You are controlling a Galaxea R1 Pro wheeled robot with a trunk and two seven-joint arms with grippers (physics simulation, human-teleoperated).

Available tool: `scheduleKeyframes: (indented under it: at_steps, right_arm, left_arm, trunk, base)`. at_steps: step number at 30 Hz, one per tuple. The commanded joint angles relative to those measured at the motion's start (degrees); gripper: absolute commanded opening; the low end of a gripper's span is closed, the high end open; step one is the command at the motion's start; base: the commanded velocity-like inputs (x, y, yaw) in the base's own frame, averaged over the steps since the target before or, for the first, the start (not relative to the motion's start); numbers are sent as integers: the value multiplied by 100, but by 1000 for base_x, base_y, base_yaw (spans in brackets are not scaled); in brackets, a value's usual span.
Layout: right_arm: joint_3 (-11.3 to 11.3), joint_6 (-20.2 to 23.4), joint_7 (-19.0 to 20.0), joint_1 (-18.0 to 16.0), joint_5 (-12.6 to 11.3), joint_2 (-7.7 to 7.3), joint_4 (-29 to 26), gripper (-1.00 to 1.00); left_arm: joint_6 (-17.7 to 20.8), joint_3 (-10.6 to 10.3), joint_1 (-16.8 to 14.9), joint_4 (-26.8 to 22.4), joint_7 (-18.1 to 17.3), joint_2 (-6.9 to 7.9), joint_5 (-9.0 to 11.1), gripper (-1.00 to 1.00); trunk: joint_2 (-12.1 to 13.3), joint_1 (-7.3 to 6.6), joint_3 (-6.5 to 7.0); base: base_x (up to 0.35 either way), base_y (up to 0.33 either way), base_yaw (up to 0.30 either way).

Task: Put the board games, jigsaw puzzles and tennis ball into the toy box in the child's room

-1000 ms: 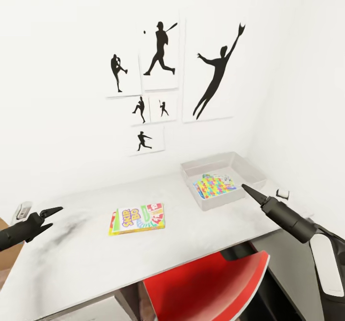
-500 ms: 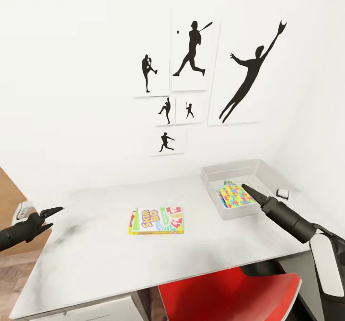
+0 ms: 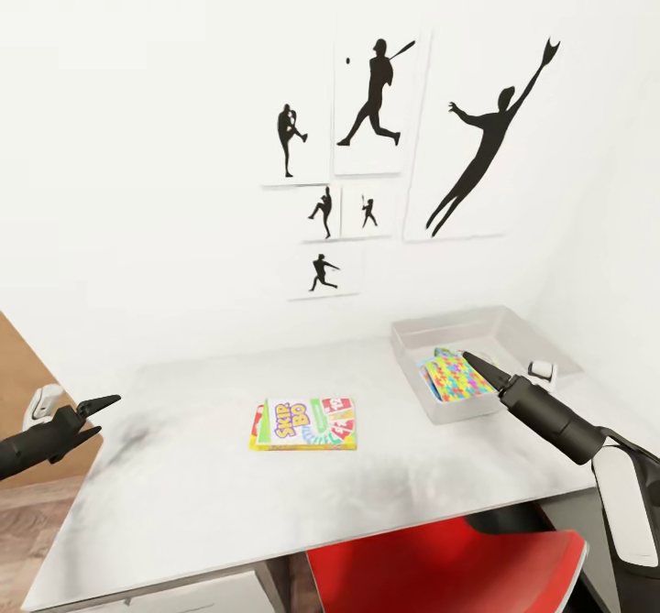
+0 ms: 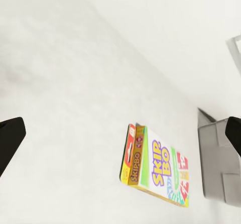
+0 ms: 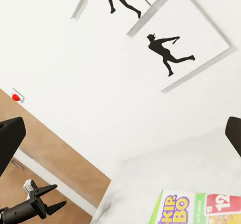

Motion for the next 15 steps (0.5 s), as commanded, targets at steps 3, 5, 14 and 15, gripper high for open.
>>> scheduleKeyframes:
  at_steps: [3, 5, 14, 15]
  right_arm:
    - [-8, 32, 9, -6, -12, -1, -1, 100]
    - [-9, 32, 9, -6, -12, -4, -1, 100]
    - [-8, 32, 6, -6, -12, -3, -1, 100]
    - [-7, 32, 4, -6, -12, -3, -1, 100]
  left_arm:
    - [29, 11, -7, 1, -33, -1, -24, 100]
    - [29, 10, -7, 1, -33, -1, -24, 100]
    - [29, 9, -7, 1, -33, -1, -24, 100]
    - [29, 9, -7, 1, -33, -1, -24, 100]
  trunk:
    - [-12, 4, -12]
    - [-12, 4, -12]
    - [-12, 4, -12]
    - [-12, 4, -12]
  base:
    - [127, 83, 2]
    - [177, 120, 1]
    - [55, 36, 0]
    - [13, 8, 0]
